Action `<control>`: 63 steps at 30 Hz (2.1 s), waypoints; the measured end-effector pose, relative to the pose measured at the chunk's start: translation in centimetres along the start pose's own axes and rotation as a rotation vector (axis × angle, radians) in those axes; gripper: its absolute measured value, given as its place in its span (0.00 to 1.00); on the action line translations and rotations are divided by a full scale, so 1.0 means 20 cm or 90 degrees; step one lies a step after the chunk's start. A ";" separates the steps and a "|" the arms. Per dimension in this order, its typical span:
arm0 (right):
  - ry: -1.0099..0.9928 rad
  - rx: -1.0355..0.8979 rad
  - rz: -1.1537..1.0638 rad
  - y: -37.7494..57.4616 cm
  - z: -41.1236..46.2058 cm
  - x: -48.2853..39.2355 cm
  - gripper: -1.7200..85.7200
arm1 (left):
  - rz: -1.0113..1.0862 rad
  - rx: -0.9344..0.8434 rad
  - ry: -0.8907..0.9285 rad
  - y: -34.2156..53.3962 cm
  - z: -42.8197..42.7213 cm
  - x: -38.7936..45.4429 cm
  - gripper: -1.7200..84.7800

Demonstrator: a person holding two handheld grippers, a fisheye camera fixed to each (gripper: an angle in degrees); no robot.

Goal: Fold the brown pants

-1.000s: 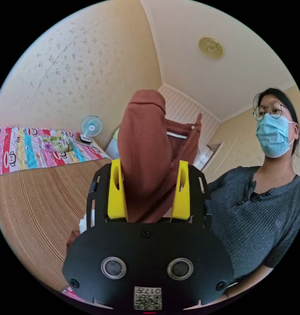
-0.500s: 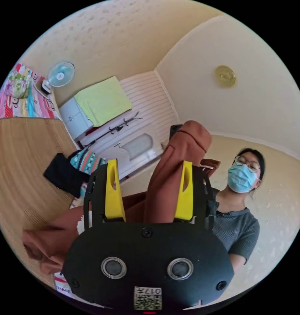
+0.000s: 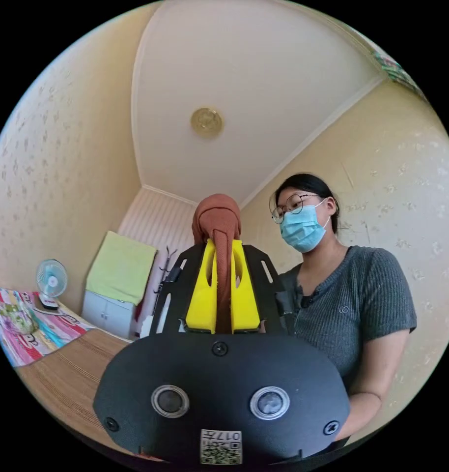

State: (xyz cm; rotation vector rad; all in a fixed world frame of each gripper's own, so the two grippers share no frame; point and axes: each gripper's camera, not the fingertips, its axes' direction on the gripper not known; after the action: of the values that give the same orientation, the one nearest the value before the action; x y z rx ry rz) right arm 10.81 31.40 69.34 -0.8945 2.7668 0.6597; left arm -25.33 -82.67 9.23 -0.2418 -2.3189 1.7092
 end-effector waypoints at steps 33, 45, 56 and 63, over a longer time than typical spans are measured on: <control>1.078 -0.052 -0.094 -0.45 0.40 -0.64 0.05 | 0.064 -0.182 -0.390 -0.50 0.59 0.79 0.07; 0.749 0.140 -0.316 -1.19 0.18 -0.64 0.05 | 0.022 -0.257 -0.208 -0.64 1.11 0.75 0.07; 0.465 -0.472 0.171 -1.14 0.64 1.71 0.09 | -0.144 -0.088 -0.753 -0.49 0.32 0.90 0.08; 0.313 -0.422 0.641 0.30 0.09 2.26 0.09 | -0.757 0.038 -0.926 0.45 -0.75 0.97 0.16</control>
State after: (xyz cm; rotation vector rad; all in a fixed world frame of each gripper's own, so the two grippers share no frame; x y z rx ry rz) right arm -29.18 13.16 57.24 0.4919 3.3808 1.7596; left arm -39.52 -60.99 6.84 2.4817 -1.9605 1.2093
